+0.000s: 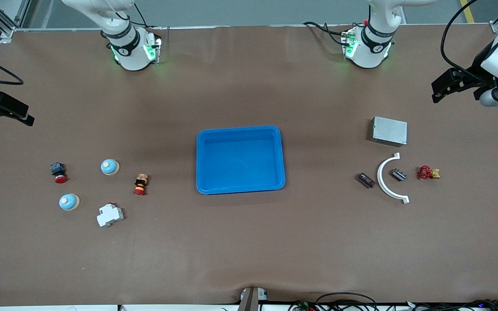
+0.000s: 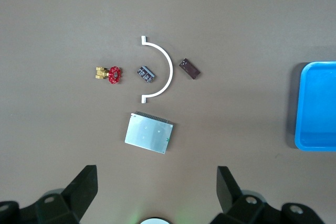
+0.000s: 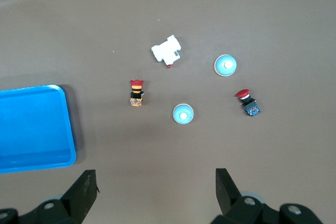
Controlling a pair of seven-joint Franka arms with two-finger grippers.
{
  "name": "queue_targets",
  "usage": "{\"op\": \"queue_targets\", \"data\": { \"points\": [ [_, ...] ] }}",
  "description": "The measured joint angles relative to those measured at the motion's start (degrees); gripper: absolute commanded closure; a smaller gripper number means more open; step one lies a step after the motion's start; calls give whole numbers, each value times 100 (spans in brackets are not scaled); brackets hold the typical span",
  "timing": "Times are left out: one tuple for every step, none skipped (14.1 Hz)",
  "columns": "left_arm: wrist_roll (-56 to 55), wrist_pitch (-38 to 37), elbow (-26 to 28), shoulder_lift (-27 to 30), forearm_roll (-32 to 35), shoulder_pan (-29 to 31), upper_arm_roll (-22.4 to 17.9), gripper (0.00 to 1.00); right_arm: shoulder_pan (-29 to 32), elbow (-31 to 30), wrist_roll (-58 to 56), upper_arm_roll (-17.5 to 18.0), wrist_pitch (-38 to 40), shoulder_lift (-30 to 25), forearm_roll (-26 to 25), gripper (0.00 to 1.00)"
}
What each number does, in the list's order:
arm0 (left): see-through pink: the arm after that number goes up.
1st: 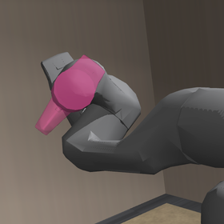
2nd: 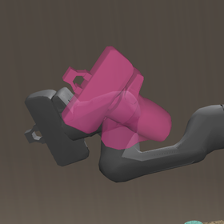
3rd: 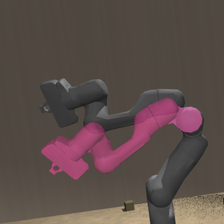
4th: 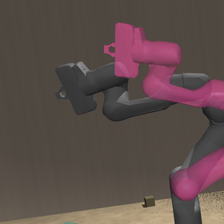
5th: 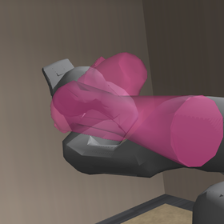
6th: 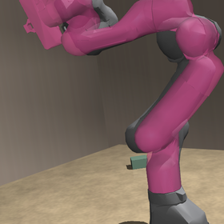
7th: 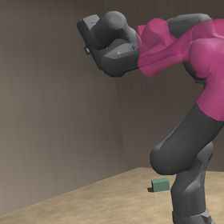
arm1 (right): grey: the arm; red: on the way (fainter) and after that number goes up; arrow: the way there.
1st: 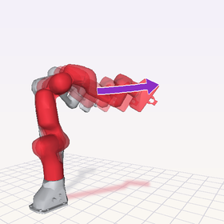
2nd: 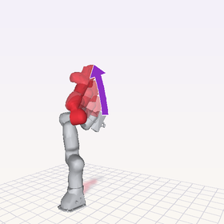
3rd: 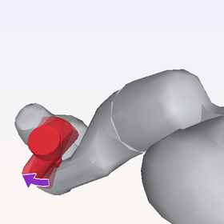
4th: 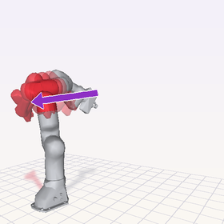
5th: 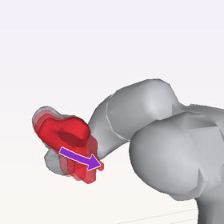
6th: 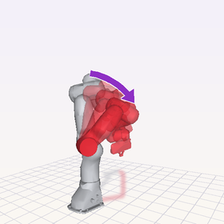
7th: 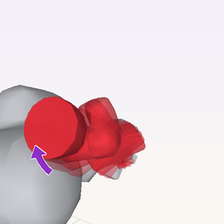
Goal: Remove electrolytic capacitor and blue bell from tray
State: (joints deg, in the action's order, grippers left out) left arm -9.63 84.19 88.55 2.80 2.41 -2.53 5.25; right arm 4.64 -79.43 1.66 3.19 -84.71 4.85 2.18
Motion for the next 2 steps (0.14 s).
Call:
{"op": "queue_targets", "data": {
  "points": [
    [0,0,0,0,0,0,-4,0,0,0,0,0,0,0,0,0],
    [0,0,0,0,0,0,-6,0,0,0,0,0,0,0,0,0]
  ]
}}
